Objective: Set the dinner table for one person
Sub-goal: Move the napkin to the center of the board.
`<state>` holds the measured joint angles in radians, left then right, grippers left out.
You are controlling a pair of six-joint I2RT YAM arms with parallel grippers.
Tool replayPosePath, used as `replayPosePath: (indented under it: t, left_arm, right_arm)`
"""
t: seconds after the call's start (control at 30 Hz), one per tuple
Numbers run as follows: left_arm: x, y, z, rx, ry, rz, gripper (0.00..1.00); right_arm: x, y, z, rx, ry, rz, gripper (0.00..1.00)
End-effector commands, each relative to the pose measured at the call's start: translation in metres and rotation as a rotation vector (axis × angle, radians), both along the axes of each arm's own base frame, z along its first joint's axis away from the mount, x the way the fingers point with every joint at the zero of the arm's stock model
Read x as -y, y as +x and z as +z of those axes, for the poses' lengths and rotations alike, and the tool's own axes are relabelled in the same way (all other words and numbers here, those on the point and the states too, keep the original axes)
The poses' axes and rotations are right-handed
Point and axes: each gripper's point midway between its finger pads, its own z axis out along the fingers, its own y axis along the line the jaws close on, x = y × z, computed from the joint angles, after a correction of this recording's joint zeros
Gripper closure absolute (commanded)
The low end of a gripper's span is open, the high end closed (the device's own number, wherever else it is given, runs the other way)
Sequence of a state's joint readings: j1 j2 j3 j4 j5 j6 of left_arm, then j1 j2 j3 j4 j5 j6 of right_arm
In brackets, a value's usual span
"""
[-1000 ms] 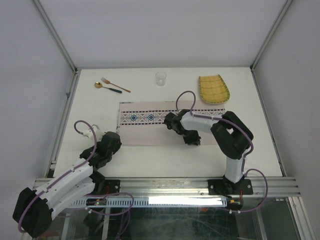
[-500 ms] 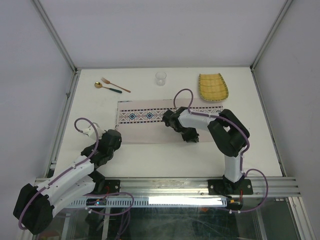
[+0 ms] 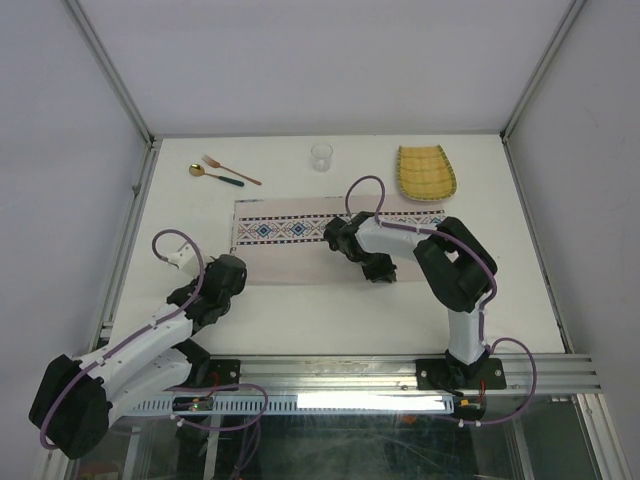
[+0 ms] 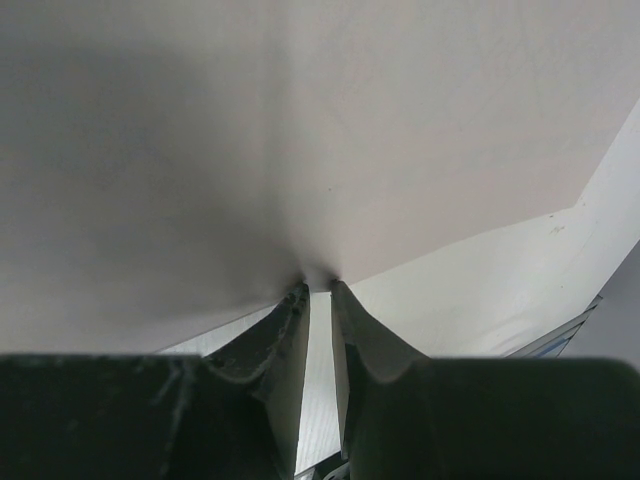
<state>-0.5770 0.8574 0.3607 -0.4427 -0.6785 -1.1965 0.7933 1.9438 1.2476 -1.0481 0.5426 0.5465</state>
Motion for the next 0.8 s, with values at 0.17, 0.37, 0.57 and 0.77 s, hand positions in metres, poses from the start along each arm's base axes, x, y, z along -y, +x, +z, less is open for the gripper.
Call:
replayPosePath:
  t: [0.17,0.37,0.57,0.77]
  left_arm:
    - [-0.0153,0.0214,0.0308,0.095,0.084,0.086,0.97]
    - [-0.0164,0.0245,0.0314,0.097,0.102,0.092,0.96]
    - [-0.0140,0.0255,0.0323,0.089,0.104,0.077,0.94]
    - [-0.0187,0.0211,0.0335,0.104,0.112,0.075,1.00]
  right_arm:
    - [-0.0496,0.0568,-0.0288,0.198,0.212,-0.049,0.80]
    - [-0.0512,0.0589,-0.0291,0.198,0.212,-0.043,0.80]
    - [-0.0541,0.0597,-0.0308,0.189,0.217,-0.041,0.80]
    - [-0.0518,0.0579,-0.0310,0.190,0.215,-0.038,0.80]
